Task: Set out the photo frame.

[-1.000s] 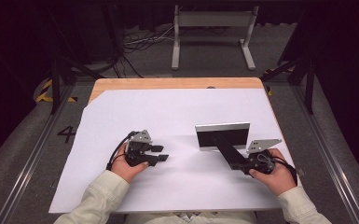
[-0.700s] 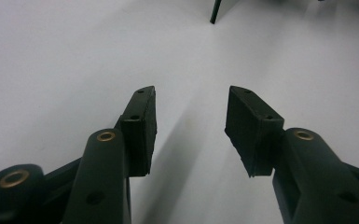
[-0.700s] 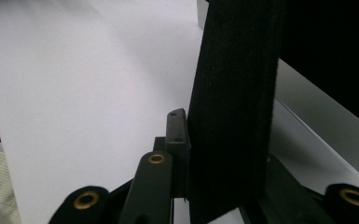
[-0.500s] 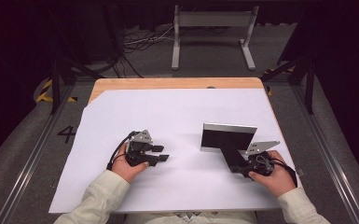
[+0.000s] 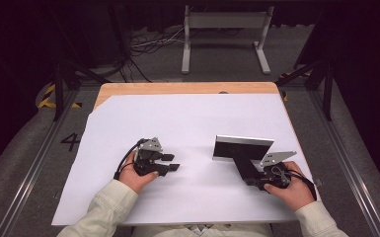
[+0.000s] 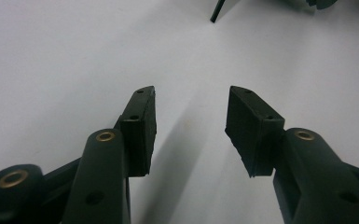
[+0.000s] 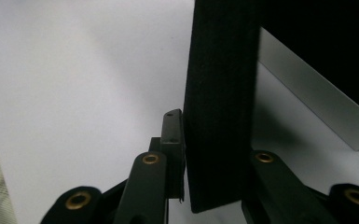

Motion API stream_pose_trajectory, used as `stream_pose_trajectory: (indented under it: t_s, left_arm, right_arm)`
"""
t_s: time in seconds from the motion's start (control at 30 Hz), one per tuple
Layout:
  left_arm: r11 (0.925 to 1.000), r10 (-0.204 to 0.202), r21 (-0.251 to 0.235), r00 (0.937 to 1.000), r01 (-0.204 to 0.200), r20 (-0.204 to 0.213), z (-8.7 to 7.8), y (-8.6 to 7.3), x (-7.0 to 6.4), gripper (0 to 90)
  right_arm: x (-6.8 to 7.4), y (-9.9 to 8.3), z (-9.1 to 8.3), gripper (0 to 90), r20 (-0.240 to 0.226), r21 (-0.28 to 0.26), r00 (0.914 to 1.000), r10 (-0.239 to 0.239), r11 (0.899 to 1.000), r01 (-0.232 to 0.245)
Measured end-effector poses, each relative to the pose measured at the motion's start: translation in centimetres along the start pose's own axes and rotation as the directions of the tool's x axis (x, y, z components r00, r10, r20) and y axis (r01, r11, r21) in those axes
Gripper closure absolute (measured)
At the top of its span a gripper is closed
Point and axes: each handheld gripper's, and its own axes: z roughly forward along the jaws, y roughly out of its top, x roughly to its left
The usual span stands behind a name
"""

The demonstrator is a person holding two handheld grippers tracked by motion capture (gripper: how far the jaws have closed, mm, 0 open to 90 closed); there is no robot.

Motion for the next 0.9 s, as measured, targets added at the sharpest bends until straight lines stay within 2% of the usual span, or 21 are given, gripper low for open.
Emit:
stream_pose_trajectory:
  t_s: [0.27, 0.47, 0.9]
  left_arm:
    - [1.0000, 0.006, 0.007, 1.0000, -0.006, 0.003, 0.2, 0.1, 0.0, 53.0]
    - [1.0000, 0.004, 0.008, 1.0000, -0.004, 0.006, 0.2, 0.2, 0.0, 53.0]
    - [0.9997, 0.022, 0.000, 0.9997, -0.022, 0.011, 0.8, 0.8, -0.1, 53.0]
  right_arm:
    - [-0.1, -0.3, -0.6, 74.9, -0.001, -0.015, 0.9997, 0.023, 1.000, -0.023]
    - [0.0, -0.3, -0.9, 74.3, 0.002, -0.028, 0.9999, 0.017, 0.999, -0.017]
    - [0.0, -0.6, -2.7, 75.7, 0.025, -0.108, 0.9996, 0.014, 0.994, -0.011]
